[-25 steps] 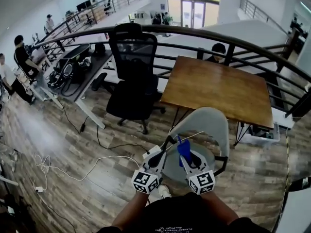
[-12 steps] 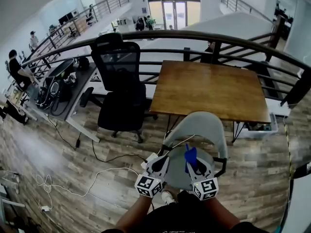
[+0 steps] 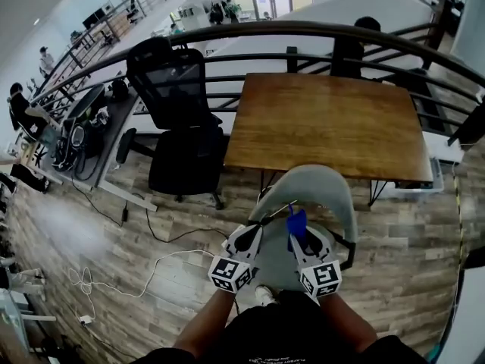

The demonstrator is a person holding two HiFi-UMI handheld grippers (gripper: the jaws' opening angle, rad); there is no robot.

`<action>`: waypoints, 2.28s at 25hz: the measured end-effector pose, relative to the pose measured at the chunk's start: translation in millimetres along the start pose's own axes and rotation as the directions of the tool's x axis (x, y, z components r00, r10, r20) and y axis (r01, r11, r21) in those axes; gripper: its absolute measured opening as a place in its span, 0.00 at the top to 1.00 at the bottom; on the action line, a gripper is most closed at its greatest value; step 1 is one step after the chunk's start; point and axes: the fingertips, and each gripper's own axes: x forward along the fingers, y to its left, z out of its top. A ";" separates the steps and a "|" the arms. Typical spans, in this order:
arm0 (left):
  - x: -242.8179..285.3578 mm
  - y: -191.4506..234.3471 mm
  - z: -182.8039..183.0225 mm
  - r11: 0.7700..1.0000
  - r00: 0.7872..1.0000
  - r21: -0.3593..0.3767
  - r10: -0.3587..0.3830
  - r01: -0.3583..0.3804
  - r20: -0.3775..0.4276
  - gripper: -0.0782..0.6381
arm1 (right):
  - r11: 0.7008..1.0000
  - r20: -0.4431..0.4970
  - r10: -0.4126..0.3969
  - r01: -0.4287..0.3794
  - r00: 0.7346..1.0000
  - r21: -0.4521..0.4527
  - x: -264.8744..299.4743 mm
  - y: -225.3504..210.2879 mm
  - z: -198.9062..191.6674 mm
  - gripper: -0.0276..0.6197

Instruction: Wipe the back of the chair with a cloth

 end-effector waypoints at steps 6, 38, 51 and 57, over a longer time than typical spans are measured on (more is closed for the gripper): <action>41.3 11.4 1.5 1.000 1.000 0.028 0.008 -0.008 -0.027 0.89 | 1.000 -0.014 0.020 -0.019 1.000 0.019 25.1 -28.7 -6.1 0.79; 162.7 124.7 -60.8 0.999 0.999 -0.005 0.052 -0.052 -0.005 0.89 | 0.967 -0.013 -0.228 0.225 0.974 -0.119 186.8 -107.7 -77.2 0.79; 189.0 127.3 -86.6 0.997 0.997 -0.037 0.067 -0.068 -0.025 0.89 | 0.954 -0.034 -0.283 0.278 0.958 -0.107 213.7 -133.3 -101.9 0.79; 194.0 129.0 -85.0 0.998 0.998 -0.022 0.059 -0.060 -0.028 0.89 | 0.947 -0.014 -0.296 0.292 0.955 -0.133 212.5 -138.3 -98.9 0.79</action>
